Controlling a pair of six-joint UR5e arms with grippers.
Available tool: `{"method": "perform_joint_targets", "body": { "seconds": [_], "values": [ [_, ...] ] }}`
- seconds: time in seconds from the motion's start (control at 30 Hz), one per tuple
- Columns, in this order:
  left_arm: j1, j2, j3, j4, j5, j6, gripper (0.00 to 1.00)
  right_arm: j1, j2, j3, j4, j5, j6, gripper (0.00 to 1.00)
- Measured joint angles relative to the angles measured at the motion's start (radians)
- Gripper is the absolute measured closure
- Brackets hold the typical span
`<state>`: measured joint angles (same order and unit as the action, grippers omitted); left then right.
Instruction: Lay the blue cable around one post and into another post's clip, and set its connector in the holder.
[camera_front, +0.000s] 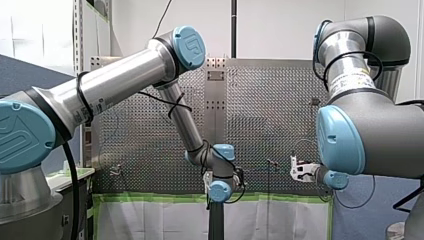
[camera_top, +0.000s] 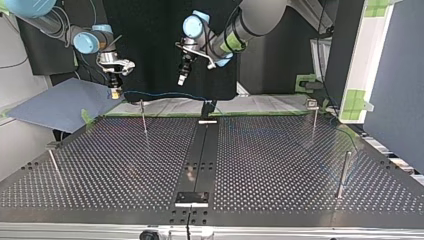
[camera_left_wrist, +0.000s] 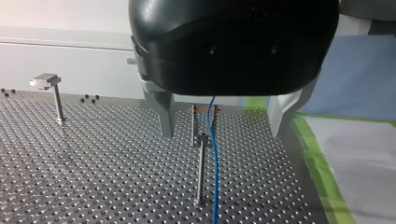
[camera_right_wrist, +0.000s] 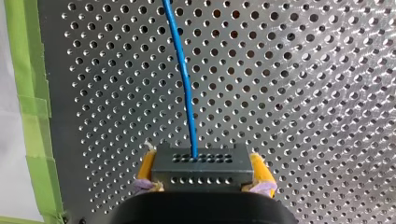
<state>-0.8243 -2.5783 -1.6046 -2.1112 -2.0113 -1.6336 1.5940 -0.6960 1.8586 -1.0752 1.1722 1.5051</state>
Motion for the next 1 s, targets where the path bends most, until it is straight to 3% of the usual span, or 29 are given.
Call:
{"method": "perform_joint_targets", "body": {
  "seconds": [0.33,0.7,1.0],
  "values": [
    [0.010,-0.002,0.014,0.000,-0.030,-0.005,0.00,0.001,0.000,0.000,0.000,0.000,0.001,1.00],
    [0.036,-0.003,0.031,-0.010,-0.033,-0.003,0.00,0.006,0.000,0.000,0.000,0.002,0.002,1.00],
    [0.050,-0.050,0.098,-0.072,-0.042,0.000,0.00,0.008,0.000,0.000,-0.002,0.004,0.001,1.00]
  ]
}}
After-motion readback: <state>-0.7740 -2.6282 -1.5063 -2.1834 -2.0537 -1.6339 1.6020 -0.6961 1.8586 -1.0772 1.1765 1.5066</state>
